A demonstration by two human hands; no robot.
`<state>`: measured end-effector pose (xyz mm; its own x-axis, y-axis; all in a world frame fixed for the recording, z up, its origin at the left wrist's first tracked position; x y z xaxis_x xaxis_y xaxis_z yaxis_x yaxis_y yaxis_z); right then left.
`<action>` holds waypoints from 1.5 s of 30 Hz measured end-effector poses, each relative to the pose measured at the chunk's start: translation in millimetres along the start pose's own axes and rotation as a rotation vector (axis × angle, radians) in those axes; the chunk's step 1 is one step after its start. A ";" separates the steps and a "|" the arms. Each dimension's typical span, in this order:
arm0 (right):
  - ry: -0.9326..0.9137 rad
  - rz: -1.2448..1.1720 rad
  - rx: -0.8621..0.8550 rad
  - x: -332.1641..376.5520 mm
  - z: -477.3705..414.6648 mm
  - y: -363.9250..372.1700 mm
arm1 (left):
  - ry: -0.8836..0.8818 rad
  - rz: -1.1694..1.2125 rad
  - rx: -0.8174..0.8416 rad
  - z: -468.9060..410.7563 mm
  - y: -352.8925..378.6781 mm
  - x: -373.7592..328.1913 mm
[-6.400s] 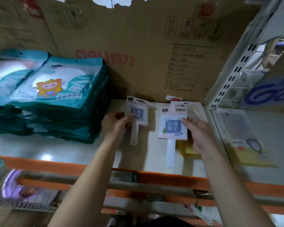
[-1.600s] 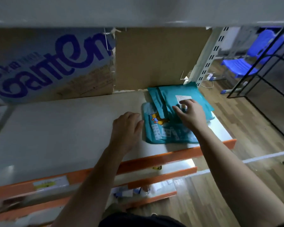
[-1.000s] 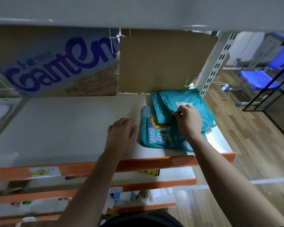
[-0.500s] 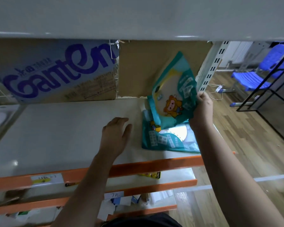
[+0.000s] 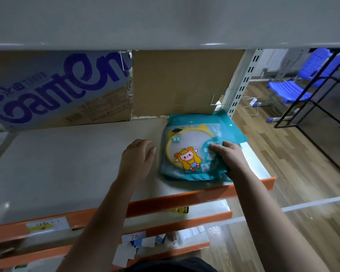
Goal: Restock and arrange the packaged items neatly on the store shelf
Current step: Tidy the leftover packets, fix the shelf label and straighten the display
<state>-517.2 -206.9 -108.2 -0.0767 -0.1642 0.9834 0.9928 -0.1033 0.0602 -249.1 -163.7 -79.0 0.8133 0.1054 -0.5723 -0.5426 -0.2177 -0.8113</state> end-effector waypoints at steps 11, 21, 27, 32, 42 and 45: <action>-0.025 -0.139 -0.417 4.3 15.6 -106.6 | 0.325 -0.157 0.258 -35.0 82.9 -91.9; 0.000 -0.157 -0.334 -3.4 9.3 -91.4 | 0.127 -0.518 0.042 -29.7 41.3 -20.1; -0.026 -0.088 -0.193 -10.5 -1.7 -43.4 | 0.051 -0.395 -0.017 -4.6 7.0 20.3; -0.064 -0.066 -0.126 -6.5 -2.2 -14.3 | 0.115 -0.411 -0.051 8.1 4.7 9.2; 0.079 -0.269 -0.212 -15.0 7.5 -13.5 | 0.056 -0.088 -0.378 8.3 -86.1 2.7; 0.070 -0.282 -0.210 -14.2 8.7 -13.2 | -0.011 -0.003 -0.464 7.8 -113.0 5.0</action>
<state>-528.4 -194.7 -121.5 -0.3587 -0.1660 0.9186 0.8916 -0.3523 0.2845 -185.4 -131.0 8.9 0.8113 0.1163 -0.5729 -0.3866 -0.6285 -0.6749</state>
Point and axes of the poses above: each hand's wrist, its own z-axis away from the middle knuckle, its own y-axis out of the palm, x = y × z, the point moved 7 cm from there along -z, towards the middle knuckle, and after that the axes turned 8 degrees about -y, right-handed, at the moved point
